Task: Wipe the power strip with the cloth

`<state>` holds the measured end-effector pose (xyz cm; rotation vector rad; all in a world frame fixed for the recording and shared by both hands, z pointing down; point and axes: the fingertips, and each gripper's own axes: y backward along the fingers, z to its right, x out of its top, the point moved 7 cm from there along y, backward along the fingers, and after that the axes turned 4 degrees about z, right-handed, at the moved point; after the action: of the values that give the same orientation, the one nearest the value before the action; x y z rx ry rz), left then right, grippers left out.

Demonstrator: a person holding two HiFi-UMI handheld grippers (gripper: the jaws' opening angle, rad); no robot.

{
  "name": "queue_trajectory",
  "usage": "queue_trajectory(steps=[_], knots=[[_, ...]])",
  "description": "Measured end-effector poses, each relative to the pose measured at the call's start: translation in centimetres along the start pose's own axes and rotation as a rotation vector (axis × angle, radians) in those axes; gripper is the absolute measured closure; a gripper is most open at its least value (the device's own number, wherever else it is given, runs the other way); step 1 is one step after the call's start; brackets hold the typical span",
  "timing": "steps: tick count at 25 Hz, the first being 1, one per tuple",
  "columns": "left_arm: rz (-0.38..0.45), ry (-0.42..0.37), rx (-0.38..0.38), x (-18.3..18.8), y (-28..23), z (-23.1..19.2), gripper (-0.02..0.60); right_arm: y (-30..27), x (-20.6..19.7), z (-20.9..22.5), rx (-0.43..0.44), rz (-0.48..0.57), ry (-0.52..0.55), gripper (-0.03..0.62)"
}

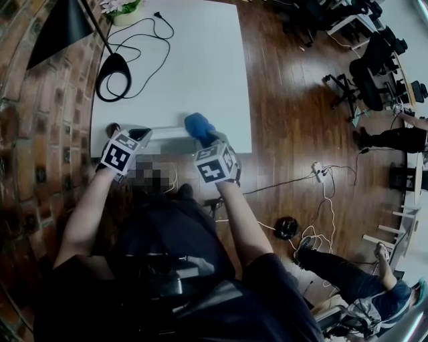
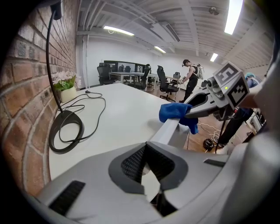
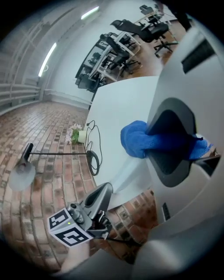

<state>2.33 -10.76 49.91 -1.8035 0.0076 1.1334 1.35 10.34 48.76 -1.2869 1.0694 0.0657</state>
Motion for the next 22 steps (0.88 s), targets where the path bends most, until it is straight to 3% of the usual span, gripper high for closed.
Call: queue_trajectory(steps=[4,7,9,15,22], knots=[[0.003,-0.016,0.0,0.0,-0.2,0.0,0.578,-0.3,0.3,-0.8,-0.019,-0.042,0.146,0.517],[0.01,-0.016,0.008,-0.3,-0.1,0.1,0.578,-0.8,0.1,-1.9,-0.033,-0.087,0.341,0.516],[0.013,-0.018,0.011,-0.3,-0.2,0.1,0.578,-1.0,0.1,-2.1,-0.027,-0.112,0.416,0.517],[0.009,-0.017,0.001,-0.3,-0.2,0.0,0.578,-1.3,0.5,-2.4,-0.006,-0.136,0.468,0.517],[0.015,-0.019,0.002,-0.4,-0.3,-0.1,0.578,-2.4,1.7,-5.3,0.029,-0.089,0.511,0.517]])
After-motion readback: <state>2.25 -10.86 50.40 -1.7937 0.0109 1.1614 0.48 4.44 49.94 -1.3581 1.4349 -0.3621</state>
